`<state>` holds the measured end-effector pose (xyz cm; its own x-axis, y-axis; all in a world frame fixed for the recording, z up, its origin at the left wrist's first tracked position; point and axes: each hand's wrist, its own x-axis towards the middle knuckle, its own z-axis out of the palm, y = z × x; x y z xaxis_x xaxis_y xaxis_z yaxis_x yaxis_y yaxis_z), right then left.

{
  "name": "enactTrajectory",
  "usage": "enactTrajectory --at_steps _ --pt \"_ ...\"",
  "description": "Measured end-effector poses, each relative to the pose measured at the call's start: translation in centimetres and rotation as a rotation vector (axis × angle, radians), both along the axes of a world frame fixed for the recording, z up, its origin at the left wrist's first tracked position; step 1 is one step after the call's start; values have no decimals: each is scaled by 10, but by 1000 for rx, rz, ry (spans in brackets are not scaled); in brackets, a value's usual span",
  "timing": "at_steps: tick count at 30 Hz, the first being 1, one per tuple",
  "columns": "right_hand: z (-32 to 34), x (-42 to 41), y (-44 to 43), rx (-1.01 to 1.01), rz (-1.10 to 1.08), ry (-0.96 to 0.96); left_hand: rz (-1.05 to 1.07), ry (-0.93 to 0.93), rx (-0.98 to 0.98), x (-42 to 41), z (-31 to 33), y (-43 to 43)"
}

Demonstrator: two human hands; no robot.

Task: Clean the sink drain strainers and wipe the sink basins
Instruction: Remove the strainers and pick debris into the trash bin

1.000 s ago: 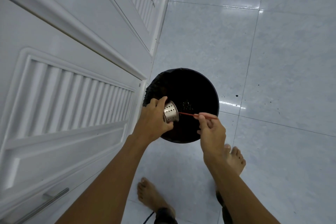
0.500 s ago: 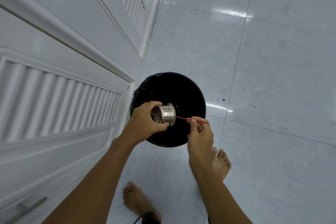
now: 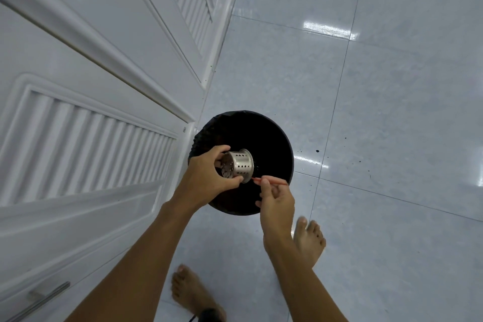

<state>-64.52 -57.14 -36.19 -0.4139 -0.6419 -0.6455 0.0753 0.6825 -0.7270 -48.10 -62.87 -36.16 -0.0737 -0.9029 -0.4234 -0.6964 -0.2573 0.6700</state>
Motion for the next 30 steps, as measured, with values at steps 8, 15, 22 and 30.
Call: enactTrajectory --at_steps 8,15,22,30 --pt "10 -14 -17 -18 69 -164 82 74 21 4 -5 6" --pt "10 -13 -10 -58 188 210 33 16 34 7 -8 17" --pt "-4 -6 0 56 83 203 10 -53 60 3 -9 24" --pt "-5 -8 3 71 141 218 -3 -92 123 -8 -4 20"
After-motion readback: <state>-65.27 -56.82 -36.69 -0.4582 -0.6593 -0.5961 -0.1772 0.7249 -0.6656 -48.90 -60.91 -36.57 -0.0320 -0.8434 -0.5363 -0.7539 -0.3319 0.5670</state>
